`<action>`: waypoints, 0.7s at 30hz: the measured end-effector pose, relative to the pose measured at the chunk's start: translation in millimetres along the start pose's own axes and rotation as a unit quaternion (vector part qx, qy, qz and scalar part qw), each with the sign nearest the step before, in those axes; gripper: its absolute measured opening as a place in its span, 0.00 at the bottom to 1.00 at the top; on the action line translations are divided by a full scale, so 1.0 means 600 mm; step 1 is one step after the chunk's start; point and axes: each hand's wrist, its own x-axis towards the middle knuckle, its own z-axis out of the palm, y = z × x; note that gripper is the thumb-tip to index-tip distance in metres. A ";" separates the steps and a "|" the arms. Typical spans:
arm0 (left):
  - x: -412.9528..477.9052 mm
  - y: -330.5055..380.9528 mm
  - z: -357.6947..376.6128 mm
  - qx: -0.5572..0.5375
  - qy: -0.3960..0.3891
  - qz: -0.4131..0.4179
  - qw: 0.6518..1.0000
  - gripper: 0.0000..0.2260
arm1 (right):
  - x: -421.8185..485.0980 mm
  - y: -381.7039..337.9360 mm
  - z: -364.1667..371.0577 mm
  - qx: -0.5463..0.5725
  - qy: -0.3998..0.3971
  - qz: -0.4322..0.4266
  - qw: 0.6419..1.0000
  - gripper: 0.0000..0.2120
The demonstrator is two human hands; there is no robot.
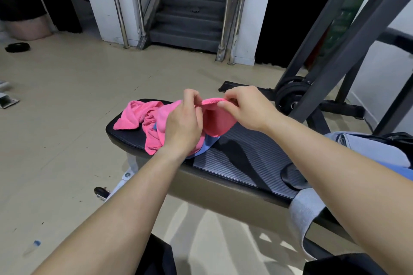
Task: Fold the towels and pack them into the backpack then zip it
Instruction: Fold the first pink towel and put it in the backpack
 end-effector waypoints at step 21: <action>0.009 -0.070 -0.021 0.060 -0.023 -0.024 0.998 0.17 | -0.052 0.081 -0.058 -0.075 0.105 0.152 0.980 0.09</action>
